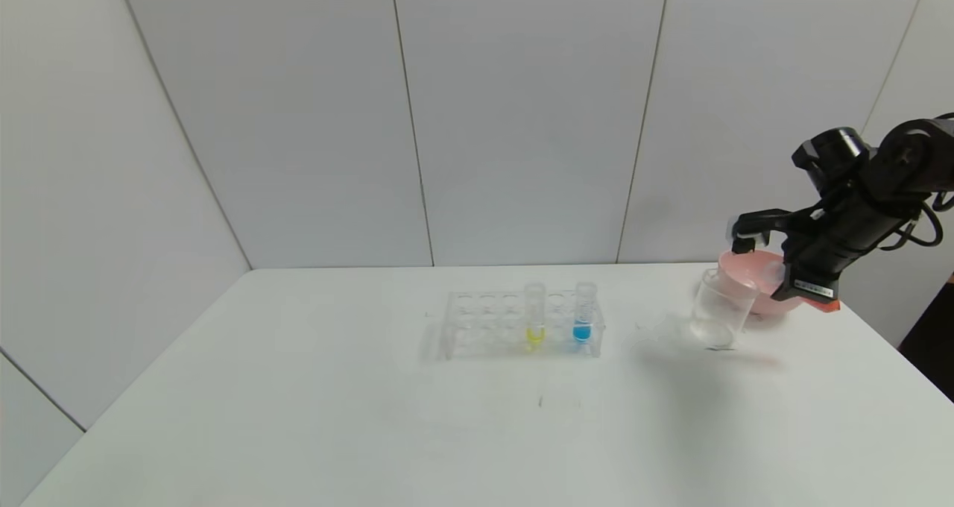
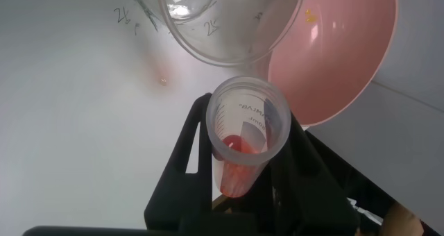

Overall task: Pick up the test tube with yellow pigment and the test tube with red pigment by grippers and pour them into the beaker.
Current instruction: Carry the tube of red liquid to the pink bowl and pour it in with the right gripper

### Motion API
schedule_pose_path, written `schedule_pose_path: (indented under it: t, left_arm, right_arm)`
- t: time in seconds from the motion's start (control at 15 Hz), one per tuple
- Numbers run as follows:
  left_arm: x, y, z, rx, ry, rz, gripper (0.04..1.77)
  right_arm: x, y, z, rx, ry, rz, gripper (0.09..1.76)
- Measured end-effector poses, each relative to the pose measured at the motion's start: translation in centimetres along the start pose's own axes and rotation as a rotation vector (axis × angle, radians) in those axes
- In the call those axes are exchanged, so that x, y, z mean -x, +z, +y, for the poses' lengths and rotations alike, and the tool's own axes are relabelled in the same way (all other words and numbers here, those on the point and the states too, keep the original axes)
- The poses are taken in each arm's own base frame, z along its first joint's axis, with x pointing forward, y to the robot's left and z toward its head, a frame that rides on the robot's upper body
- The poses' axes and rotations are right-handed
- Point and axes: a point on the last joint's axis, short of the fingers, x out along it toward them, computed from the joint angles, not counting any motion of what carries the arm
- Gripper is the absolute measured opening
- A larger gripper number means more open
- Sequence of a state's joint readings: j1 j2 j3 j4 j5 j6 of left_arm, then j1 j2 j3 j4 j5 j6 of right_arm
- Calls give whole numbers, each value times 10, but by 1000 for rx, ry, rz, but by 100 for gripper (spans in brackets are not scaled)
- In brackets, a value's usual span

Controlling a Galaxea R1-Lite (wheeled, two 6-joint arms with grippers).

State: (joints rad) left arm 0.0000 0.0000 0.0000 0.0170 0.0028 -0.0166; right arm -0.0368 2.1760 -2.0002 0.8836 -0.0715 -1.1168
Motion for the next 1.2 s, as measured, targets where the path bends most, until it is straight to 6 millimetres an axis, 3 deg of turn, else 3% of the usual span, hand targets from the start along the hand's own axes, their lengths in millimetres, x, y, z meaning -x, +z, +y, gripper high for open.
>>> schedule_pose_path:
  t: [1.2]
  left_arm:
    - [0, 0, 0, 0, 0, 0, 172]
  right_arm:
    - [-26, 31, 7, 99, -154, 199, 54]
